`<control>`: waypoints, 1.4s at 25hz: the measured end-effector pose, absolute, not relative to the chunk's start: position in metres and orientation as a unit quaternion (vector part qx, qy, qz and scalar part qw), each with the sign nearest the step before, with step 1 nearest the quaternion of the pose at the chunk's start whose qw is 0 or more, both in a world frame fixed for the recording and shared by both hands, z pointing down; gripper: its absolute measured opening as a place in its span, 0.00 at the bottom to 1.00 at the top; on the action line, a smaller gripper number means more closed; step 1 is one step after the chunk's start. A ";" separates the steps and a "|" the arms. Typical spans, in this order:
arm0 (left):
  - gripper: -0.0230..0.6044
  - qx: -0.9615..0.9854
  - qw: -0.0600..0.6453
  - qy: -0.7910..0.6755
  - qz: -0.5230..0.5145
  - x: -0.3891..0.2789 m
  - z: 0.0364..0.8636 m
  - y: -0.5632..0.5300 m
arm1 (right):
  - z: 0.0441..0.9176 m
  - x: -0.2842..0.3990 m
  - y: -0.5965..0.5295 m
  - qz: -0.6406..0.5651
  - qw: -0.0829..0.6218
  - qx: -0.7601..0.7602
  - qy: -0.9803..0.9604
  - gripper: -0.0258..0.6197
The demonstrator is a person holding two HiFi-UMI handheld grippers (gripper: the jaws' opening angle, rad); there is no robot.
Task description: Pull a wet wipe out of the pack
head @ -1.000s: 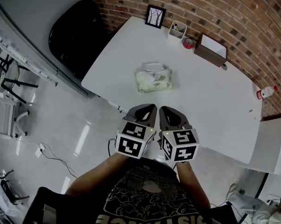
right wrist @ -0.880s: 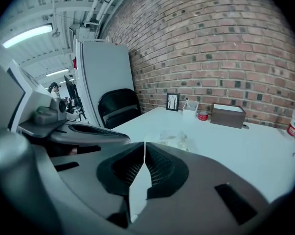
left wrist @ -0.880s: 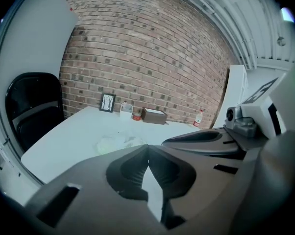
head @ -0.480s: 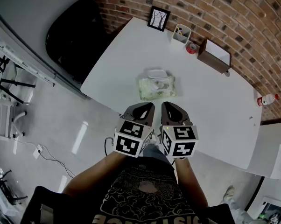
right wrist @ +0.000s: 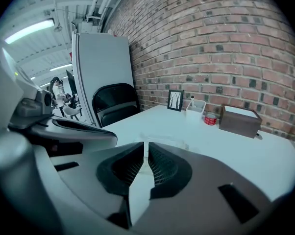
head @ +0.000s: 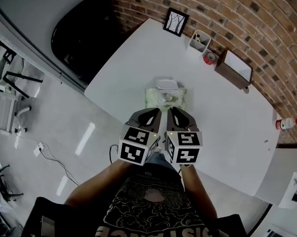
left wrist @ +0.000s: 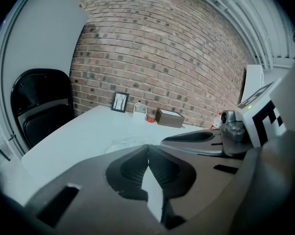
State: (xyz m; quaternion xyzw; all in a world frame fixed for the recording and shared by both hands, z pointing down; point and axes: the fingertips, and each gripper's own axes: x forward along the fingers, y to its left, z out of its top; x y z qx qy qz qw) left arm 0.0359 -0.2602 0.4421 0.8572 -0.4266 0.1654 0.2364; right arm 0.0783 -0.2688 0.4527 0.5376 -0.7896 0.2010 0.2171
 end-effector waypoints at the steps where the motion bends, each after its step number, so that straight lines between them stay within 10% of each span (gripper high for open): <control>1: 0.06 0.855 0.237 -0.431 0.167 0.036 0.443 -0.263 | 0.455 0.079 -0.272 0.202 0.218 0.536 -0.790 0.07; 35: 0.06 0.815 0.253 -0.491 0.177 0.020 0.454 -0.288 | 0.500 0.083 -0.316 0.237 0.260 0.499 -0.792 0.07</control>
